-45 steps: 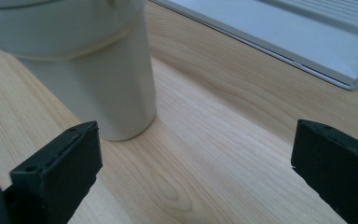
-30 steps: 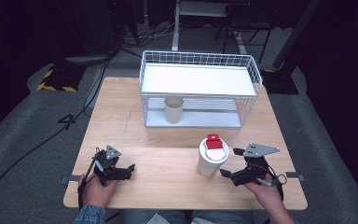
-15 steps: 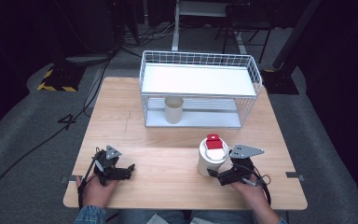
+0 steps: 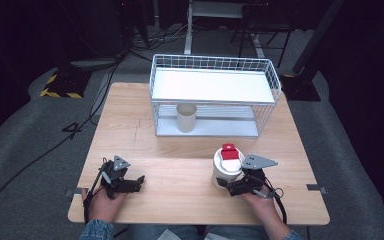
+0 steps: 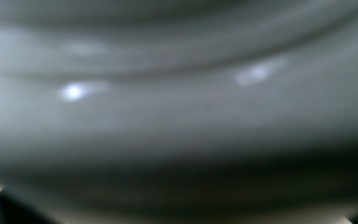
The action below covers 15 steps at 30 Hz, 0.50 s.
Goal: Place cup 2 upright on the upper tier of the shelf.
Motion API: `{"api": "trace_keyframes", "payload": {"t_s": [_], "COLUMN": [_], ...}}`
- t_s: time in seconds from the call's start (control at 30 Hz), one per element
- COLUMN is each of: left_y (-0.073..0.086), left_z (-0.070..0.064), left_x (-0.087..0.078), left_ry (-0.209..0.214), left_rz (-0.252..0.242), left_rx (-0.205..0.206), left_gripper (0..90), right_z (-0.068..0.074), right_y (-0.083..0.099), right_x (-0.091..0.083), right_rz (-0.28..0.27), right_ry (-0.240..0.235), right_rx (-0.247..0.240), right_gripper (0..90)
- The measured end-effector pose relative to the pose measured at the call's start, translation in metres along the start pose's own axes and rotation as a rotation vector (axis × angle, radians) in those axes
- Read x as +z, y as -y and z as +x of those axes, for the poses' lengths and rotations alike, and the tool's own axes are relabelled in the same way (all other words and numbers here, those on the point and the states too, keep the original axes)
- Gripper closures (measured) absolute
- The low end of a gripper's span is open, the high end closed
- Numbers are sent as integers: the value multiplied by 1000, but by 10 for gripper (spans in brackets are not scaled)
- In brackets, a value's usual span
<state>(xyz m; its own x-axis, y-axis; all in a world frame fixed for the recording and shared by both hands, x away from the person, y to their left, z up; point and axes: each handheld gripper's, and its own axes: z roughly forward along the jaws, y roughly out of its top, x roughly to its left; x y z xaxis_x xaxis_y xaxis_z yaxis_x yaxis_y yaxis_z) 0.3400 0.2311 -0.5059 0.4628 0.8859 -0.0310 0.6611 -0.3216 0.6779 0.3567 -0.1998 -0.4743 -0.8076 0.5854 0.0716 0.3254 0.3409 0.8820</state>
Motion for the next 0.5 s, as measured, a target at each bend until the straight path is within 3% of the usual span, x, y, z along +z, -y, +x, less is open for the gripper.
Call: {"api": "trace_keyframes", "payload": {"t_s": [0.33, 0.5], "left_y": [0, 0], "left_z": [0, 0], "left_x": [0, 0], "left_ry": [0, 0], "left_rz": [0, 0], "left_rx": [0, 0], "left_gripper": [53, 54], "right_z": [0, 2], "right_y": [3, 4], "right_x": [4, 4], "right_rz": [-18, -24], "right_ry": [-26, -16], "right_rx": [-4, -16], "right_gripper": [89, 98]}}
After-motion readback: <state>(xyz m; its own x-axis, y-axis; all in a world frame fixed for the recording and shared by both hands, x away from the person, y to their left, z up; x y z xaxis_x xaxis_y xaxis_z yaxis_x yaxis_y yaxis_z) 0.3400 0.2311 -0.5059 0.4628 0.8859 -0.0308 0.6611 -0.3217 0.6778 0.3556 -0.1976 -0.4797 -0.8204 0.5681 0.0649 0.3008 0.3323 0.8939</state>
